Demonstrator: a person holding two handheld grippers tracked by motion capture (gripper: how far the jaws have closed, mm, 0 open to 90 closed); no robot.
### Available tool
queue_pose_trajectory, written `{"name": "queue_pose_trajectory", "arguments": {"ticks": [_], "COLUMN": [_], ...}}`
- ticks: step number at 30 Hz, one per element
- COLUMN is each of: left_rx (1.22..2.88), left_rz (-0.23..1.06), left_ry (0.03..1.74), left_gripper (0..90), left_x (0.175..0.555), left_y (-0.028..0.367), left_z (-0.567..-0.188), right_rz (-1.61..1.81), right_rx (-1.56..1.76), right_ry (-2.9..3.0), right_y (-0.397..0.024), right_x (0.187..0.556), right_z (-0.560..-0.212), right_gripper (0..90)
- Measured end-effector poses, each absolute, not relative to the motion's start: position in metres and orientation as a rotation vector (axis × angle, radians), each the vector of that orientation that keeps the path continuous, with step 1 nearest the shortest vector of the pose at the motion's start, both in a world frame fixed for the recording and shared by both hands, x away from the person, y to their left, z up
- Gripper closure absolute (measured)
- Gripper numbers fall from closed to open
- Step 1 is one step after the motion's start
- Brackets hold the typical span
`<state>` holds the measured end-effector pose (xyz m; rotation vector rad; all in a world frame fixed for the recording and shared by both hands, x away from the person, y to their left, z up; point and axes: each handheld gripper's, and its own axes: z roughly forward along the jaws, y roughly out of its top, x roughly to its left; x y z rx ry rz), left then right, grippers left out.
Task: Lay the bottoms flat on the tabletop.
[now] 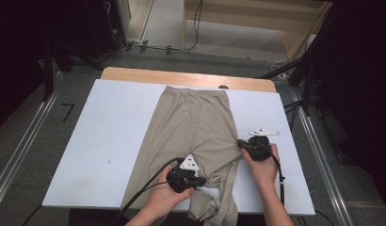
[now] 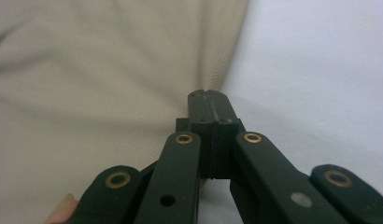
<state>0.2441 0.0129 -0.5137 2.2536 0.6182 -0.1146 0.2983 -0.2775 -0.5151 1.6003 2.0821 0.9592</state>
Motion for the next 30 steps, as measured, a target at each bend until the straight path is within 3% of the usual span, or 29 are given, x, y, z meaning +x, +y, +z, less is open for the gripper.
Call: {"name": "queue_pose_trajectory", "arguments": {"ticks": [5,8,13,14,19,23,28,30], "left_rx": [2.248,2.244,2.193,2.189,2.190,2.184,2.209,2.252], "left_rz": [-0.136,-0.136,-0.141,-0.137,-0.109,-0.111,-0.126,-0.114], "left_ry": [0.620,0.621,0.647,0.649,0.643,0.620,0.569,0.551], "left_gripper": [90.0,90.0,88.9,87.0,56.1,47.9,45.7,54.3], "left_x": [0.245,0.246,0.247,0.246,0.236,0.224,0.203,0.196], "left_y": [0.013,0.015,0.021,0.021,0.018,0.017,0.016,0.015], "left_z": [-0.514,-0.513,-0.508,-0.507,-0.501,-0.498,-0.503,-0.506], "right_rz": [0.979,0.909,0.990,1.013,1.069,1.096,1.136,1.145], "right_rx": [1.594,1.615,1.589,1.568,1.488,1.449,1.418,1.385], "right_ry": [2.050,2.033,2.025,2.035,2.101,2.128,2.171,2.208], "right_y": [-0.285,-0.286,-0.292,-0.292,-0.281,-0.267,-0.248,-0.237], "right_x": [0.295,0.297,0.282,0.275,0.233,0.194,0.156,0.145], "right_z": [-0.513,-0.517,-0.512,-0.510,-0.501,-0.500,-0.493,-0.493], "right_gripper": [86.1,66.5,51.4,49.6,43.2,36.0,34.1,34.2]}}
